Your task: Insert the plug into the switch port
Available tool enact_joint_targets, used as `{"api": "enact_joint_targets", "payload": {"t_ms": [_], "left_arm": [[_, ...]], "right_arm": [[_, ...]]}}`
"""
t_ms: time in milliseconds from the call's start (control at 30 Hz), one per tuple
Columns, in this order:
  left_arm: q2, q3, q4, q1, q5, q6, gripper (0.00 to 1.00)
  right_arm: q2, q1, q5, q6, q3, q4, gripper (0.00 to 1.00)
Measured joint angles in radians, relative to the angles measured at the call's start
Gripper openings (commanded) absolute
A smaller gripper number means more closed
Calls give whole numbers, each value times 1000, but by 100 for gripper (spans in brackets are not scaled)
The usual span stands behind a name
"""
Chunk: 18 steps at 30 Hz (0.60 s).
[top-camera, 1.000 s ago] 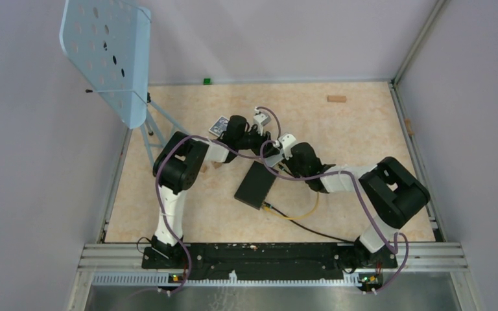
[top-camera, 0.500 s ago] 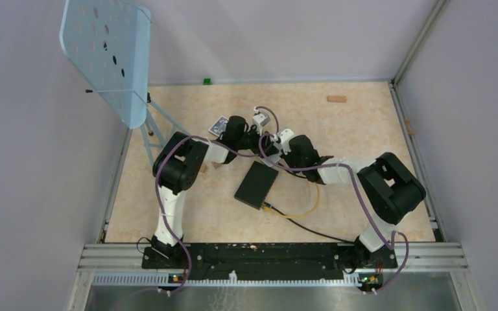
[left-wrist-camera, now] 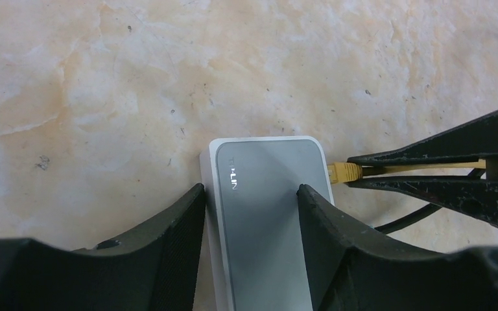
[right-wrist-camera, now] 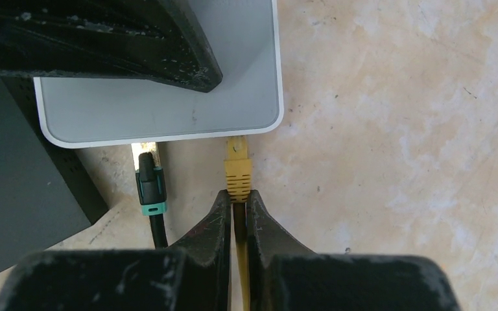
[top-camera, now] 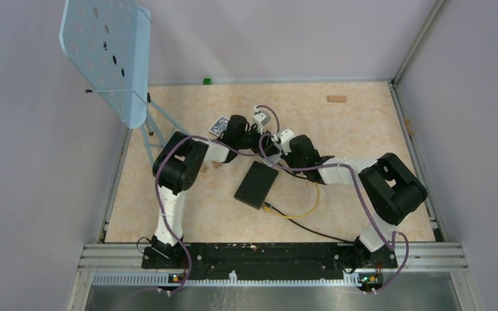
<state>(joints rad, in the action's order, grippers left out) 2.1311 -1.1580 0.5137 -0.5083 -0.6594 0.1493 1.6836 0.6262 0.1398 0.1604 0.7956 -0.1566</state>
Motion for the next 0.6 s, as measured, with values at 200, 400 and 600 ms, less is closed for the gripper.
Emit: {"api": "enact_joint_targets", "payload": {"t_ms": [200,400,600], "left_arm": [[0,-15,-32,5,-15,40,65],[0,-19,-55,23,-71,62,67],[0,-19,-59,23,-92,54,62]], "right_arm": [[-52,0,-9,-13,-56,-34,0],[-93,2,-9,-51,-88,-60,0],[-85,2,-5,-56,-88,-67,0]]}}
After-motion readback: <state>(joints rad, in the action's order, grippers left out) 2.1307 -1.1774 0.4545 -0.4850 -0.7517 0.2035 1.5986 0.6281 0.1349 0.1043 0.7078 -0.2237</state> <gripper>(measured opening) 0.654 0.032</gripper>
